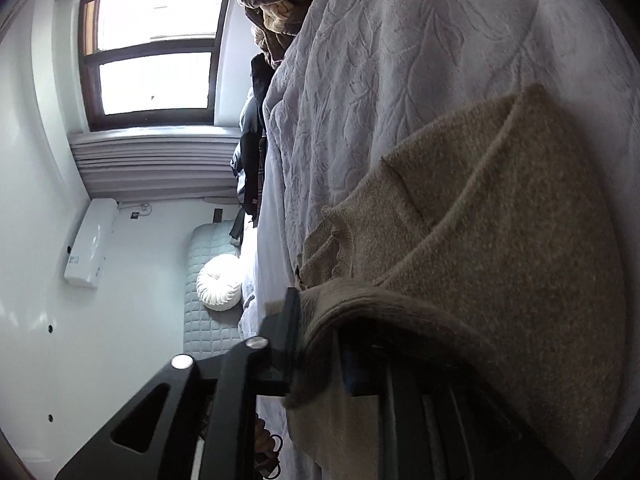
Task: Fold small clothes
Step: 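Carry the hem over the body toward the collar with both grippers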
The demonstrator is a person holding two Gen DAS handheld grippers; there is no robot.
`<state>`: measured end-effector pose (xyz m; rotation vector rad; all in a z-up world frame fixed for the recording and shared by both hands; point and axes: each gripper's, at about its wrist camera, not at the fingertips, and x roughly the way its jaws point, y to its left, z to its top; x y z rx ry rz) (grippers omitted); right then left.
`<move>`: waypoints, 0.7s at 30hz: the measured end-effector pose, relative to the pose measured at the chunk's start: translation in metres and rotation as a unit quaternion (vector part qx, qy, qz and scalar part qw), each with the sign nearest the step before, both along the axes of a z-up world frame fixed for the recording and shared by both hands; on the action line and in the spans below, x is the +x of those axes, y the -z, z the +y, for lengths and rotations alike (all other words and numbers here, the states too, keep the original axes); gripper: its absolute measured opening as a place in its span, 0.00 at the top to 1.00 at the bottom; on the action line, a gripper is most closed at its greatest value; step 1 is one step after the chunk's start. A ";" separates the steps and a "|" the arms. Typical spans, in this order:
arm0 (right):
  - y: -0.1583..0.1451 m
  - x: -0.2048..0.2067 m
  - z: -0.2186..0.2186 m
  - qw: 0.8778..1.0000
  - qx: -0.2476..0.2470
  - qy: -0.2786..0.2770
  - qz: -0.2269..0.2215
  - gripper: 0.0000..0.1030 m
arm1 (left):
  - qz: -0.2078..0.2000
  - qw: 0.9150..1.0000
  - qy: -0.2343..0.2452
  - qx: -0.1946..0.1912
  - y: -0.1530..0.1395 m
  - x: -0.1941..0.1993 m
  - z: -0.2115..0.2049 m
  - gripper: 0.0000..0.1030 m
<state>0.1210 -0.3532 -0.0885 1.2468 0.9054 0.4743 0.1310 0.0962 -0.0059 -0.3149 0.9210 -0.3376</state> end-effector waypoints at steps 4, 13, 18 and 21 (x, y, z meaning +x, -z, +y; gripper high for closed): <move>-0.024 0.000 -0.003 0.998 -0.051 0.014 -0.025 0.30 | -0.006 1.000 0.017 0.018 -0.005 0.001 0.000 0.13; -0.039 0.016 0.002 0.952 -0.304 -0.027 0.015 0.31 | 0.051 0.996 0.062 0.050 0.035 0.041 -0.019 0.13; -0.034 0.036 0.025 0.926 -0.373 -0.061 0.010 0.39 | 0.060 0.993 0.076 0.068 0.047 0.065 -0.042 0.13; -0.038 0.038 0.047 0.889 -0.449 -0.090 0.007 0.85 | 0.050 0.993 0.077 0.076 0.046 0.068 -0.047 0.83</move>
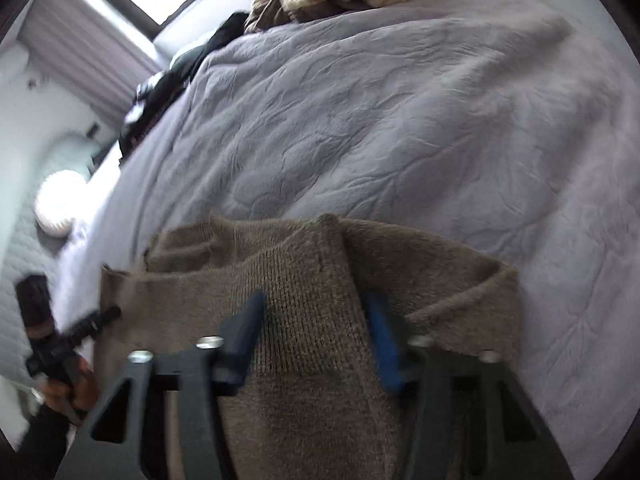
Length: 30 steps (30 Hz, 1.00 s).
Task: Fold small clothes
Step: 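Carry the hem over the body toward the collar with both grippers, then lower the hem onto the collar and open both grippers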
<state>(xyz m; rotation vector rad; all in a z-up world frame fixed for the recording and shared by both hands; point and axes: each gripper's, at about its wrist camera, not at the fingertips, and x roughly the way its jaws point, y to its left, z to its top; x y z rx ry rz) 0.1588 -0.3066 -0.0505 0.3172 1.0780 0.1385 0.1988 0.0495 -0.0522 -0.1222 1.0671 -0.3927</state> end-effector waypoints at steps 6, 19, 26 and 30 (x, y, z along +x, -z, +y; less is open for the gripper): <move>-0.049 -0.013 0.012 0.996 -0.046 -0.008 -0.082 0.93 | -0.056 0.998 0.018 0.003 -0.031 -0.013 -0.001 0.93; 0.005 0.007 -0.003 0.998 -0.043 0.032 -0.032 0.93 | -0.032 0.997 -0.022 0.067 0.012 0.012 -0.005 0.93; 0.005 0.006 -0.006 0.998 -0.034 0.044 -0.027 0.89 | -0.035 0.996 -0.038 0.075 0.008 0.007 0.000 0.84; 0.001 0.005 -0.009 0.998 -0.027 0.057 -0.022 0.85 | -0.032 0.994 -0.057 0.092 0.003 0.005 0.005 0.43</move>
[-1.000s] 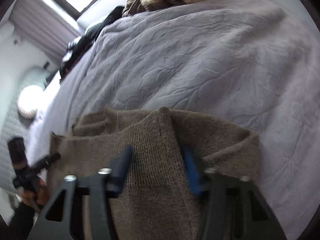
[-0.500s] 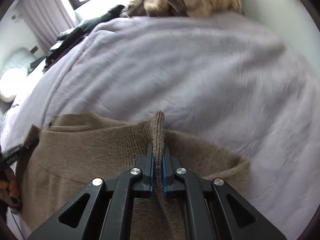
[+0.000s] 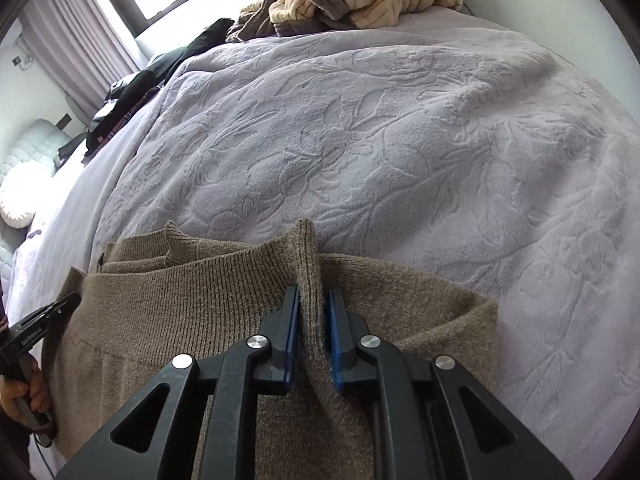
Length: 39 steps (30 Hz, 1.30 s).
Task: Fold small clothes
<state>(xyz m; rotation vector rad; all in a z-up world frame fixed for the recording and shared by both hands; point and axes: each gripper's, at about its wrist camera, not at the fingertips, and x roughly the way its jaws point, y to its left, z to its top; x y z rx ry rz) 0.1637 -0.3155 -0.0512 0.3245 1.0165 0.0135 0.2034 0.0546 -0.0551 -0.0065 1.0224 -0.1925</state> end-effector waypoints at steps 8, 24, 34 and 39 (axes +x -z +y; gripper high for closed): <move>-0.007 -0.014 -0.007 1.000 0.000 0.029 0.012 0.81 | -0.026 0.997 -0.034 0.057 -0.008 -0.019 0.022 0.06; -0.045 -0.141 0.019 0.997 0.082 0.005 -0.002 0.44 | 0.037 0.996 -0.063 -0.052 -0.016 -0.137 0.083 0.06; 0.001 -0.250 0.014 0.964 0.260 0.048 0.029 0.44 | 0.094 0.976 -0.091 -0.173 0.008 -0.204 0.106 0.06; 0.017 -0.255 -0.005 0.938 0.328 0.111 -0.001 0.44 | 0.125 0.947 -0.108 -0.277 0.019 -0.206 0.097 0.06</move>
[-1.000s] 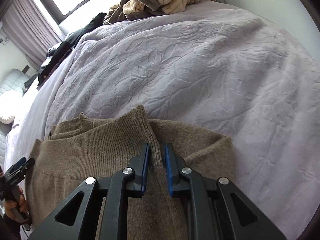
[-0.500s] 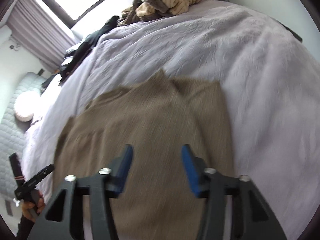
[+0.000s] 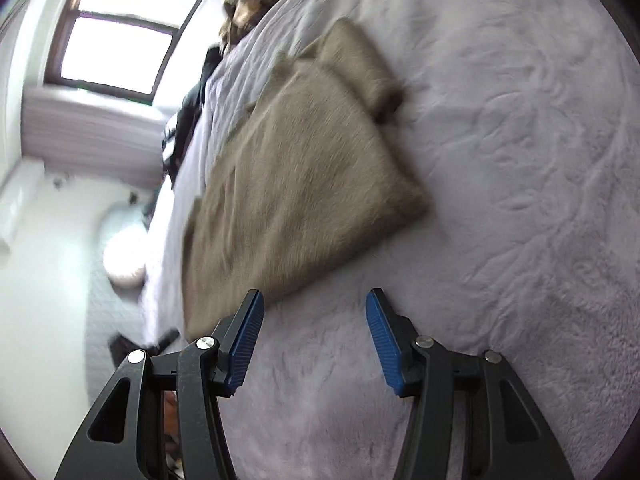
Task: Fold small clothes
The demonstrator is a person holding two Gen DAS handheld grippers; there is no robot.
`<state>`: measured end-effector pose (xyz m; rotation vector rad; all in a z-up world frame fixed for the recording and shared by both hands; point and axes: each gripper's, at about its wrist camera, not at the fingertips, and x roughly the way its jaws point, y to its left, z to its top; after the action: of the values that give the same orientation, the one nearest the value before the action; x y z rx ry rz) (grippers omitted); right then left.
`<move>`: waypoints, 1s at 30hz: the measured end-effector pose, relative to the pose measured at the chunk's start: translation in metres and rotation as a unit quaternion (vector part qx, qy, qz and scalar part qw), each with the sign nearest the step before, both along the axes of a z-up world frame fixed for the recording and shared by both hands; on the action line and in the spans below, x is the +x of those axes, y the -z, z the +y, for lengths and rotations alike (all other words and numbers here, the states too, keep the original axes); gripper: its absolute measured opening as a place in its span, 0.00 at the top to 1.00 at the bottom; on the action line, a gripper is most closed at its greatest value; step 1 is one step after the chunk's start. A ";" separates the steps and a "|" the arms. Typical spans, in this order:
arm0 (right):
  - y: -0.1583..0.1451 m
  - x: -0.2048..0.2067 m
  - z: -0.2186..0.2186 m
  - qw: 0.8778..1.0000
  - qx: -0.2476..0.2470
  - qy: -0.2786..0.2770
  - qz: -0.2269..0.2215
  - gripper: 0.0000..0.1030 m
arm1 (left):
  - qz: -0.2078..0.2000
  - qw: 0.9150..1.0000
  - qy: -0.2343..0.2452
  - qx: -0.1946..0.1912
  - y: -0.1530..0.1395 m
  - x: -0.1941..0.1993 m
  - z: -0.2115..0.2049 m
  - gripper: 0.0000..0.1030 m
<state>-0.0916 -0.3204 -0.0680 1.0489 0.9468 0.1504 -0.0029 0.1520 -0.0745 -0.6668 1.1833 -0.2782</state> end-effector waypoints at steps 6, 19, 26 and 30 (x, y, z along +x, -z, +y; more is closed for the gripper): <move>0.023 0.016 -0.016 0.995 0.061 0.082 0.009 0.45 | 0.017 0.998 -0.057 -0.029 0.015 0.013 0.001 0.11; -0.047 0.030 -0.007 0.990 -0.141 -0.010 -0.023 0.92 | -0.081 0.995 -0.021 0.058 -0.028 -0.006 -0.012 0.83; 0.004 0.028 -0.022 0.988 -0.145 -0.015 0.043 0.92 | -0.038 0.997 -0.029 0.054 0.014 -0.011 0.007 0.83; -0.009 0.017 -0.025 0.988 -0.147 -0.013 0.041 0.89 | -0.055 0.995 -0.014 0.080 0.001 -0.014 0.010 0.83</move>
<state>-0.0747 -0.3452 -0.0587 0.7760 1.0231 -0.0126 -0.0170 0.1616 -0.0751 -0.5201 1.0772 -0.1922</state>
